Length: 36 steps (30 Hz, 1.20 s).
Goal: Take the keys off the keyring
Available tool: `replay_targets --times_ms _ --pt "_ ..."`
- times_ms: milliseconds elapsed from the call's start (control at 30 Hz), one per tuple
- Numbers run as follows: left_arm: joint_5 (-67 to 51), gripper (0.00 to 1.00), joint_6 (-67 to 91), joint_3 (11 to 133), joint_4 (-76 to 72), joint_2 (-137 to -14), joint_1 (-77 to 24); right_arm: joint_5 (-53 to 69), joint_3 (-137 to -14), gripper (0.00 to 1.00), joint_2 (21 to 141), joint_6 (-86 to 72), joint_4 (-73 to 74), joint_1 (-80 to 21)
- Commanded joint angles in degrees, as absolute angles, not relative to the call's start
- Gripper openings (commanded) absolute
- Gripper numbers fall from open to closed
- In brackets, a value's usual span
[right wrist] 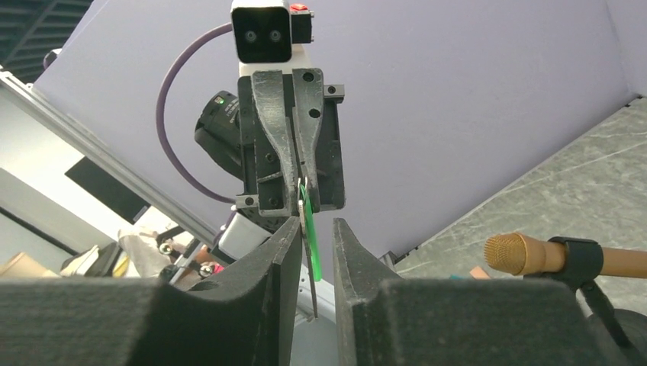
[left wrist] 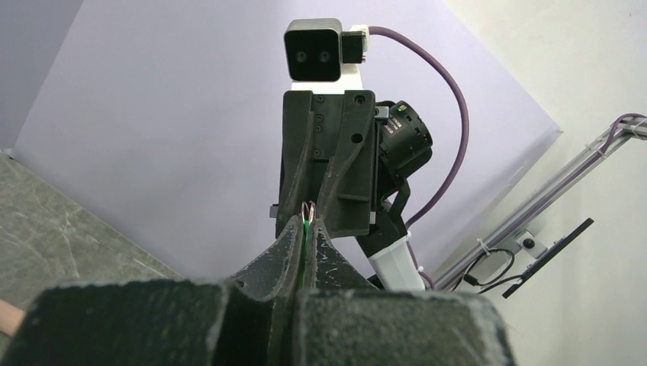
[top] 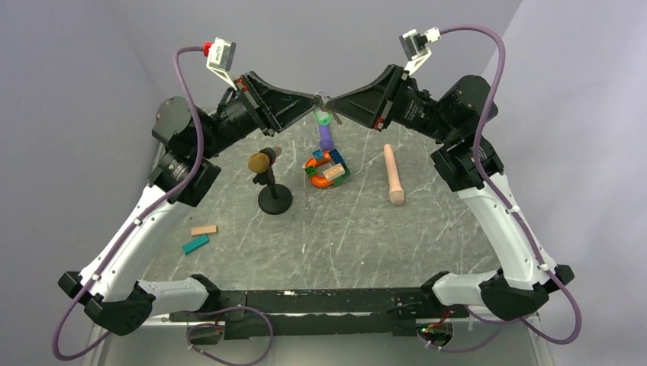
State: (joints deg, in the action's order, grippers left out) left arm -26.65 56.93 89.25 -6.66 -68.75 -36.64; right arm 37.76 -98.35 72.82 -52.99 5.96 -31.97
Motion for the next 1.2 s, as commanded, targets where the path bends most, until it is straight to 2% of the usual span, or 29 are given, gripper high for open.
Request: replay_targets --times_ms 0,67,167,267,300,367,467,533,633,800,967,1167 --pt "-26.5 0.0 57.9 89.2 -10.1 -68.1 -36.9 38.5 -101.3 0.23 73.4 -53.0 3.3 -32.1" --pt "-26.6 0.0 57.6 89.3 -9.8 -68.2 -36.8 38.5 -101.6 0.17 73.7 -53.0 3.3 -32.2" --pt "-26.8 0.0 57.4 89.2 -9.6 -68.3 -36.9 38.4 -102.4 0.0 74.3 -52.9 4.0 -32.2" --pt "-27.4 0.0 56.9 89.2 -8.8 -68.3 -36.9 38.3 -103.1 0.0 74.5 -51.8 5.9 -32.2" --pt "-28.1 0.04 56.6 89.4 -8.4 -68.4 -36.8 38.1 -103.4 0.0 74.5 -51.1 7.1 -32.1" --pt "-29.8 0.26 54.7 90.7 -6.0 -68.8 -36.8 37.9 -103.7 0.0 74.2 -49.6 9.8 -32.2" --pt "-31.6 0.67 49.9 94.0 0.3 -68.7 -36.6 38.6 -104.0 0.0 73.1 -46.6 14.6 -32.1" --pt "-32.4 0.81 45.5 96.6 7.2 -68.4 -36.2 39.6 -103.9 0.0 72.3 -44.8 18.2 -31.5" --pt "-35.9 0.95 37.2 100.9 15.3 -68.5 -34.9 45.3 -102.7 0.0 72.1 -45.1 19.3 -29.9" --pt "-40.3 0.92 26.9 107.6 26.7 -69.7 -32.3 51.0 -103.4 0.0 72.0 -42.7 22.8 -29.7" --pt "-46.2 0.83 24.9 109.7 29.4 -72.2 -30.5 54.7 -105.3 0.0 72.8 -40.9 25.7 -29.7" --pt "-54.8 0.78 27.0 110.8 29.1 -76.4 -30.6 56.9 -106.3 0.0 72.8 -38.9 27.7 -29.7"
